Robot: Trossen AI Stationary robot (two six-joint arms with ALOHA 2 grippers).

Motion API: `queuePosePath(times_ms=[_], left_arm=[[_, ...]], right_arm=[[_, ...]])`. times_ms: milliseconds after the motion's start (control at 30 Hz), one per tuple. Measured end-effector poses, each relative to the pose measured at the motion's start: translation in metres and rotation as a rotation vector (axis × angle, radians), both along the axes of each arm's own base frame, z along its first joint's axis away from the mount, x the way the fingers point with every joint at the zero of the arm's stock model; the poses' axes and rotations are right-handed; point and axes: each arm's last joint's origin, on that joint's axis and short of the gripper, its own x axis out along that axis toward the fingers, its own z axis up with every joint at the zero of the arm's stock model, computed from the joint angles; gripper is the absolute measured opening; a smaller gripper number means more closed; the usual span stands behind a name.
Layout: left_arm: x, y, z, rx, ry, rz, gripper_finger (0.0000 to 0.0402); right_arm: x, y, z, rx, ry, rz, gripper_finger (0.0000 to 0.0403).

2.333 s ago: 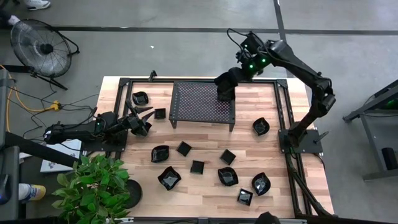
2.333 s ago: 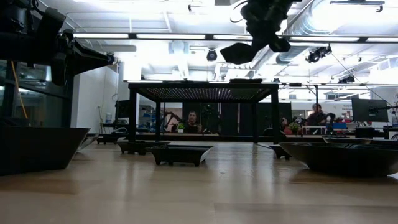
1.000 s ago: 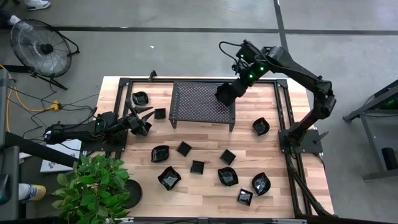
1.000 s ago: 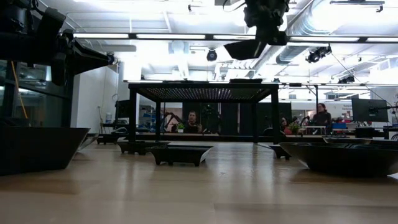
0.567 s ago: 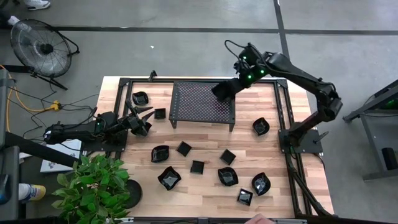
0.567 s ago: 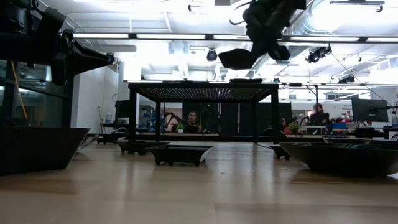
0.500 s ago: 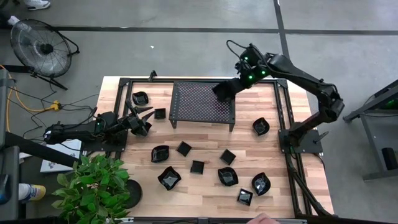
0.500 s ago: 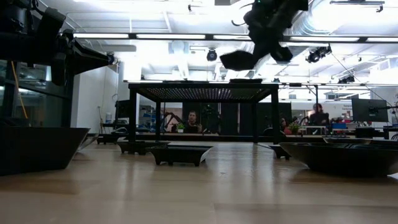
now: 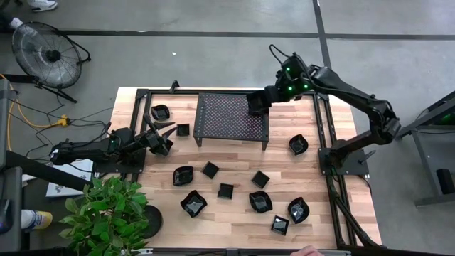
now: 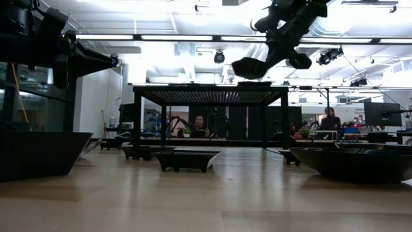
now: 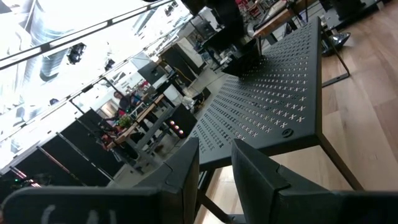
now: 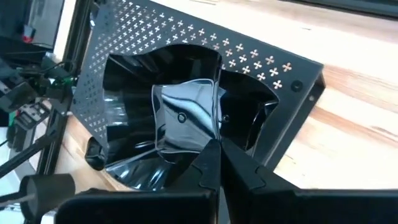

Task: Pick & Place Mini shaped plates
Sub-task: Stack the right distorted square plate on the distorted square plates on the shelf

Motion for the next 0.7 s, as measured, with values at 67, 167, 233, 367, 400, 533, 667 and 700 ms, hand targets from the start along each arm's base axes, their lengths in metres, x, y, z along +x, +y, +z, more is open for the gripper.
queuePosePath(times_ms=[67, 167, 233, 367, 400, 533, 667, 700], left_arm=[[0.0000, 0.0000, 0.0000, 0.000, 0.000, 0.000, 0.0092], [0.0000, 0.0000, 0.0000, 0.000, 0.000, 0.000, 0.0092], [0.0000, 0.0000, 0.0000, 0.000, 0.000, 0.000, 0.0092], [0.0000, 0.0000, 0.0000, 0.000, 0.000, 0.001, 0.0092], [0.0000, 0.0000, 0.0000, 0.000, 0.000, 0.001, 0.0092], [0.0000, 0.0000, 0.0000, 0.000, 0.000, 0.001, 0.0092], [0.0000, 0.0000, 0.0000, 0.000, 0.000, 0.000, 0.0092], [0.0000, 0.0000, 0.0000, 0.000, 0.000, 0.001, 0.0092]], right_arm=[[-0.0002, -0.0004, -0.0002, -0.003, 0.008, -0.015, 0.0000], [-0.0003, -0.0004, -0.0003, -0.002, 0.009, -0.018, 0.0000], [-0.0003, 0.0005, -0.0007, 0.007, 0.014, -0.022, 0.0000], [-0.0016, 0.0014, -0.0032, 0.023, 0.036, -0.036, 0.0000], [-0.0016, 0.0014, -0.0032, 0.026, 0.035, -0.039, 0.0000], [-0.0013, 0.0027, -0.0037, 0.025, 0.047, -0.043, 0.0000], [-0.0013, 0.0028, -0.0039, 0.023, 0.051, -0.045, 0.0000], [-0.0013, 0.0029, -0.0038, 0.022, 0.051, -0.045, 0.0000]])
